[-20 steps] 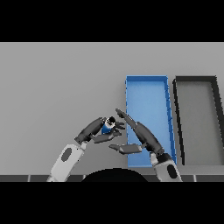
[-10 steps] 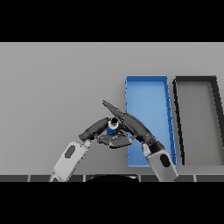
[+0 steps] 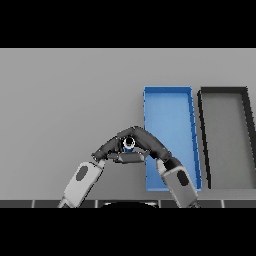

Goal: Pick up the blue pipe and place it into the blue bin.

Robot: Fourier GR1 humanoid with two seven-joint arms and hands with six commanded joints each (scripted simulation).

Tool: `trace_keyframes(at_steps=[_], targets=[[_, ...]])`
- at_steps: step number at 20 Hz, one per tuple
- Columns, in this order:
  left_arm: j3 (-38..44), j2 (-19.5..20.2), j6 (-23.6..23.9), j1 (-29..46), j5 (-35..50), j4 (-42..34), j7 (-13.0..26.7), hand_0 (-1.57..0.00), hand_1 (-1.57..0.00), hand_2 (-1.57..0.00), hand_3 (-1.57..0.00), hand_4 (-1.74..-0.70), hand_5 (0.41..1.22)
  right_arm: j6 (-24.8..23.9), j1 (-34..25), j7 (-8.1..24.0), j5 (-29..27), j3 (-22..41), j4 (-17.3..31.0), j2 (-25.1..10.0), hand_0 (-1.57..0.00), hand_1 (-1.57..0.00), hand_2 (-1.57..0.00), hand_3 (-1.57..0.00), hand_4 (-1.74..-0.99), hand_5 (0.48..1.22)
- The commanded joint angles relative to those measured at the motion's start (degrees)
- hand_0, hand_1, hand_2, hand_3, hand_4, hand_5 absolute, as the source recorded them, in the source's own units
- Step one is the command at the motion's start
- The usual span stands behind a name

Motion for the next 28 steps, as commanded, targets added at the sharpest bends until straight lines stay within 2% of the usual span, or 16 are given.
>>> trace_keyframes(at_steps=[1,3,4,5,7,11,12,13,14,15,17,19,23,25,28], targets=[[0.14,0.37,-0.29,-0.07,-0.38,0.17,-0.97,-1.57,-1.57,-1.56,-1.33,-1.70,1.221,-0.30,1.17,-0.25,0.65,0.99,-1.05,0.07,-1.32,-1.33,-1.33,-1.23,-1.481,0.869],[0.52,-0.14,-0.48,-0.90,0.00,0.32,-1.00,-1.57,-1.57,-1.55,-1.37,-1.72,1.221,-1.19,0.15,-2.61,2.85,1.31,-0.31,0.43,-1.41,-1.42,-1.42,-1.35,-1.474,0.996],[0.87,-0.25,-0.64,-1.27,0.04,0.68,-0.62,-1.57,-1.57,-1.54,-1.41,-1.72,1.221,-1.03,0.26,-4.01,3.25,0.98,0.03,0.08,-1.44,-1.45,-1.45,-1.39,-1.477,1.041],[0.72,-0.15,-0.77,-0.76,-0.14,0.76,-1.44,-1.57,-1.57,-1.55,-1.40,-1.73,1.221,-0.46,0.38,-3.99,3.40,1.34,0.02,0.20,-1.47,-1.47,-1.47,-1.43,-1.481,1.077],[0.13,0.01,-0.50,-0.23,-1.14,1.11,-4.32,-1.57,-1.57,-1.55,-1.43,-1.73,1.221,-0.03,1.92,-2.18,2.71,1.63,-0.93,1.84,-1.51,-1.51,-1.51,-1.48,-1.488,1.129],[0.25,-0.18,1.10,-0.33,-0.63,0.15,-2.31,-1.57,-1.57,-1.56,-1.43,-1.73,1.221,0.76,2.45,-0.89,2.12,-0.16,-1.05,4.87,-1.54,-1.55,-1.55,-1.53,-1.494,1.183],[0.17,0.30,0.84,-0.33,-0.84,0.15,-2.66,-1.57,-1.57,-1.57,-1.26,-1.73,1.221,1.32,2.93,-1.19,1.96,-0.42,-0.80,5.41,-1.55,-1.55,-1.55,-1.54,-1.495,1.191],[-0.03,0.66,1.05,0.10,-1.55,-0.48,-2.74,-1.45,-1.37,-1.34,-1.05,-1.63,1.221,1.13,2.90,-1.68,2.84,-0.40,-0.71,5.98,-1.55,-1.55,-1.55,-1.55,-1.496,1.197],[0.05,1.05,0.88,-0.15,-2.37,-0.41,-2.65,-1.18,-1.09,-1.07,-0.84,-1.51,1.221,0.87,2.86,-1.34,3.68,-0.35,-0.75,6.57,-1.56,-1.56,-1.56,-1.55,-1.496,1.202],[0.06,1.47,0.05,-0.63,-3.13,-0.49,-1.96,-0.94,-0.88,-0.85,-0.67,-1.41,1.221,0.92,3.25,-2.36,4.19,-0.45,-0.77,6.72,-1.56,-1.56,-1.56,-1.56,-1.497,1.206],[0.44,2.27,-3.15,-0.63,-3.30,-0.60,-1.42,-0.60,-0.56,-0.55,-0.43,-1.25,1.221,0.97,4.27,-3.00,5.23,0.07,-1.05,7.35,-1.56,-1.56,-1.56,-1.56,-1.498,1.211],[0.39,1.80,-4.05,-0.48,-4.08,0.52,-0.88,-0.38,-0.36,-0.35,-0.27,-1.13,1.063,1.54,4.34,-1.67,5.84,-0.66,-1.04,7.78,-1.57,-1.57,-1.57,-1.56,-1.498,1.215],[1.18,1.93,-4.08,-1.22,-3.31,0.48,5.26,-0.16,-0.15,-0.14,-0.11,-1.01,0.785,1.91,4.40,-4.90,7.56,-1.24,-1.17,9.19,-1.57,-1.57,-1.57,-1.57,-1.499,1.218],[1.48,1.88,-3.65,-1.07,-3.45,0.84,4.10,-0.10,-0.09,-0.09,-0.07,-0.98,0.682,2.42,5.10,-5.70,8.51,-1.15,-1.03,9.28,-1.57,-1.57,-1.57,-1.57,-1.499,1.219],[1.84,1.23,-3.21,-0.72,-2.82,1.06,7.28,-0.05,-0.05,-0.05,-0.04,-0.97,0.578,3.05,4.75,-6.87,8.45,-2.32,-0.45,10.21,-1.57,-1.57,-1.57,-1.57,-1.499,1.220]])
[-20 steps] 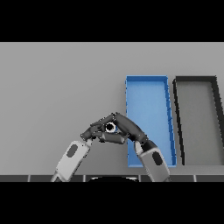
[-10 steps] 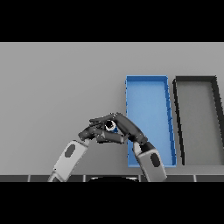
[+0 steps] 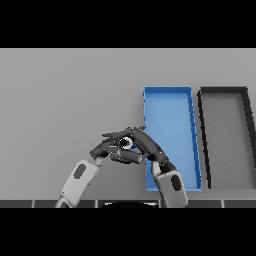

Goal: Pick up the blue pipe and place it into the blue bin.

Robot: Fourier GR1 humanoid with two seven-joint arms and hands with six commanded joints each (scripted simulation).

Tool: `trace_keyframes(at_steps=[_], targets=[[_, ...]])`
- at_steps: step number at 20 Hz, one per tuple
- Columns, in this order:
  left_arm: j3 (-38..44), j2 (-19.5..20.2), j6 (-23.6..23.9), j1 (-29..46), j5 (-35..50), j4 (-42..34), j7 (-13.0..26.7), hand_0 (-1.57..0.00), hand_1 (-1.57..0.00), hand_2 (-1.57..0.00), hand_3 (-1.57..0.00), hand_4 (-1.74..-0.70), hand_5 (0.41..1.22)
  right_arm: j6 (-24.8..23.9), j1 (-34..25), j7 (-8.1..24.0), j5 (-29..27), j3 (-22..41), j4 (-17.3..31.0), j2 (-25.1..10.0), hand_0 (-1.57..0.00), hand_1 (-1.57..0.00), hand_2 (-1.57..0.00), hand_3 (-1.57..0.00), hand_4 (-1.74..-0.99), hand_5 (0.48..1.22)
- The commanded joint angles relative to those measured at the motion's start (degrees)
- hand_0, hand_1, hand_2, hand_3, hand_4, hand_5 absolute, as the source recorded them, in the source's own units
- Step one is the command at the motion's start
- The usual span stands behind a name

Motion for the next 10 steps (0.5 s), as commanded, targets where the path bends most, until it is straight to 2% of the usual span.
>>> trace_keyframes(at_steps=[1,3,5,7,8,10], targets=[[-0.07,-0.12,0.20,0.02,-0.27,0.33,0.54,-0.04,-0.04,-0.04,-0.03,-0.97,0.557,-0.36,-0.18,0.41,0.27,-0.03,-0.22,0.79,-1.57,-1.57,-1.57,-1.57,-1.498,1.220],[0.13,-0.40,0.47,-0.16,-0.15,0.63,1.45,-0.03,-0.02,-0.02,-0.02,-0.97,0.531,-0.62,-1.97,1.36,-0.79,-1.80,-0.49,2.20,-1.57,-1.57,-1.57,-1.57,-1.497,1.221],[-0.25,-0.37,0.99,0.22,-0.84,0.75,1.45,-0.02,-0.01,-0.01,-0.01,-0.97,0.512,0.37,-3.84,4.70,-4.60,-4.09,-2.53,3.26,-1.57,-1.57,-1.57,-1.57,-1.495,1.221],[-0.37,-0.18,0.89,0.29,-1.11,1.06,1.77,-0.01,-0.01,-0.01,-0.01,-0.97,0.493,0.68,-6.60,9.40,-8.28,-6.35,-3.86,4.85,-1.57,-1.57,-1.57,-1.57,-1.494,1.221],[-0.24,-0.35,0.92,-0.02,-0.85,0.79,1.90,-0.01,-0.01,-0.01,-0.01,-0.97,0.489,-0.11,-8.38,11.91,-9.93,-8.03,-4.78,5.71,-1.57,-1.57,-1.57,-1.57,-1.494,1.221],[-0.37,-0.27,1.03,0.30,-0.95,0.28,1.72,0.00,0.00,0.00,0.00,-0.97,0.479,-1.30,-13.15,14.83,-13.09,-12.30,-6.03,5.60,-1.57,-1.57,-1.57,-1.57,-1.495,1.221]])
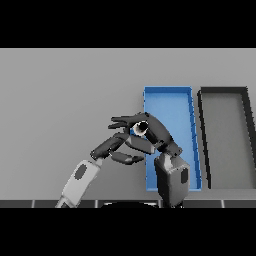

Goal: Pick up the blue pipe and place it into the blue bin.

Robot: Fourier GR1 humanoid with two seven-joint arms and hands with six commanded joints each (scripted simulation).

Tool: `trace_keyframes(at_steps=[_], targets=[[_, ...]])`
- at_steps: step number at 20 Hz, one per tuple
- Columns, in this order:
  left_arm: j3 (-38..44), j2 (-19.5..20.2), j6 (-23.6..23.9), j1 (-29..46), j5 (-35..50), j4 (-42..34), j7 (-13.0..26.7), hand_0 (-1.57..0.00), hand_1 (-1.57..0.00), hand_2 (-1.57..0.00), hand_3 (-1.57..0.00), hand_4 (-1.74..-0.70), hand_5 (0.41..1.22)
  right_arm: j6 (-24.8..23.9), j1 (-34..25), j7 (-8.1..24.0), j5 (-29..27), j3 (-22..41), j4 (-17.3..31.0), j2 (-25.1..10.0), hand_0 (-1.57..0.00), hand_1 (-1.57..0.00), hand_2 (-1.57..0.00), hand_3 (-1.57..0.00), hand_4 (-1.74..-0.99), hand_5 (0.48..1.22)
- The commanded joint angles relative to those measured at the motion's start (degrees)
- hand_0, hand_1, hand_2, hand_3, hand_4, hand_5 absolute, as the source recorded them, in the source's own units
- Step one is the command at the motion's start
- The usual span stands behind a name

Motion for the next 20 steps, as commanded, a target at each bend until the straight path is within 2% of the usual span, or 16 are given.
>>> trace_keyframes(at_steps=[1,3,5,10,15,20], targets=[[0.37,0.24,-0.06,-0.38,0.11,0.15,0.74,0.00,0.00,0.00,0.00,-0.96,0.475,-0.99,-3.27,1.87,-2.63,-2.68,0.15,-0.72,-1.57,-1.57,-1.57,-1.57,-1.496,1.221],[-0.15,0.18,-0.12,0.70,-0.05,-0.20,-0.04,0.00,0.00,0.00,0.00,-0.95,0.474,-4.41,-8.42,2.24,-6.21,-6.66,1.27,-4.17,-1.57,-1.57,-1.57,-1.57,-1.497,1.221],[-0.28,1.10,-0.53,1.20,-0.31,-0.89,-1.47,0.00,0.00,0.00,0.00,-0.95,0.471,-8.52,-13.85,1.97,-6.68,-11.17,1.43,-7.90,-1.57,-1.57,-1.57,-1.57,-1.497,1.221],[0.13,1.47,-0.07,1.75,0.31,-2.92,-0.21,0.00,0.00,0.00,0.00,-0.95,0.470,-11.77,-15.86,2.33,-5.09,-19.13,4.15,-17.71,-1.57,-1.57,-1.57,-1.57,-1.498,1.221],[0.60,2.12,-0.12,1.90,0.39,-2.69,-0.57,0.00,0.00,0.00,0.00,-0.95,0.470,-12.44,-7.66,2.34,-3.61,-22.68,6.28,-21.53,-1.57,-1.57,-1.57,-1.57,-1.499,1.221],[0.53,1.63,0.51,1.20,-0.40,-1.51,-1.36,0.00,0.00,0.00,0.00,-0.94,0.460,-16.15,4.47,2.34,-2.08,-19.95,7.27,-23.25,-1.57,-1.57,-1.57,-1.57,-1.500,1.221]])
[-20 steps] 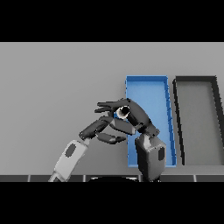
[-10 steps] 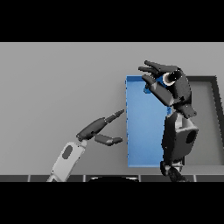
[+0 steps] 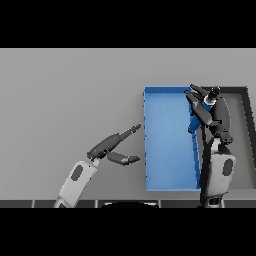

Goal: Pick up the blue pipe and place it into the blue bin.

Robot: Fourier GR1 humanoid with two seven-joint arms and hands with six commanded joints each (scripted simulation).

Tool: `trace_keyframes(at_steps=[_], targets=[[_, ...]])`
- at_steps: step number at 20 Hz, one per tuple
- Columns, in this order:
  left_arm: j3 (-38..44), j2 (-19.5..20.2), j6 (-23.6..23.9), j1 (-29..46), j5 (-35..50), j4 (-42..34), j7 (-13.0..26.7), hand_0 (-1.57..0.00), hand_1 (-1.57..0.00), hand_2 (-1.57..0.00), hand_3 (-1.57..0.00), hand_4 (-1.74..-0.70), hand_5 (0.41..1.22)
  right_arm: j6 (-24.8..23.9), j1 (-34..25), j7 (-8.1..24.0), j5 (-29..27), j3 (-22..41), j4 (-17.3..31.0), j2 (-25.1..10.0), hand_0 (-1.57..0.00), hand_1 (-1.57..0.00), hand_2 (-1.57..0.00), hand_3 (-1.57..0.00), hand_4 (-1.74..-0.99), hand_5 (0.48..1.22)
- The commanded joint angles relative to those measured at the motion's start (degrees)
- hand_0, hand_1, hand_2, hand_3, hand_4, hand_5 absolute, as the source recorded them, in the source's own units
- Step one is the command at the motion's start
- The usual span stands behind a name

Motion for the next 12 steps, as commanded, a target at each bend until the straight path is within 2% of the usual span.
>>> trace_keyframes(at_steps=[1,5,6,9,11,12], targets=[[-0.03,0.17,0.19,-0.18,-0.49,0.25,-0.32,0.00,0.00,0.00,0.00,-0.93,0.460,-1.07,2.47,0.01,0.25,0.80,0.02,-0.26,-1.57,-1.57,-1.57,-1.57,-1.500,1.221],[-0.03,0.84,0.39,-0.12,-1.19,0.29,-1.88,0.00,0.00,0.00,0.00,-0.93,0.464,-7.08,10.99,0.01,0.48,4.19,1.94,-1.43,-1.57,-1.57,-1.57,-1.57,-1.500,1.221],[0.82,0.94,0.52,-1.14,-0.71,0.56,-1.13,0.00,0.00,0.00,0.00,-0.93,0.465,-8.96,13.02,0.01,0.21,5.49,2.56,-1.80,-1.57,-1.57,-1.57,-1.57,-1.500,1.221],[0.09,0.64,1.04,0.15,-1.25,0.01,-1.92,0.00,0.00,0.00,0.00,-0.93,0.470,-15.16,17.56,0.01,-2.68,9.94,4.08,-4.93,-1.57,-1.57,-1.57,-1.57,-1.498,1.221],[0.04,0.89,1.40,0.05,-2.04,0.44,-2.20,0.00,0.00,0.00,0.00,-0.92,0.476,-19.38,19.68,0.01,-6.70,13.71,4.96,-8.67,-1.57,-1.57,-1.57,-1.57,-1.497,1.221],[-0.04,0.80,1.39,0.05,-2.14,0.73,-2.53,0.00,0.00,0.00,0.00,-0.92,0.478,-21.39,20.04,-0.45,-7.92,15.66,4.65,-10.48,-1.57,-1.57,-1.57,-1.26,-1.546,1.221]])
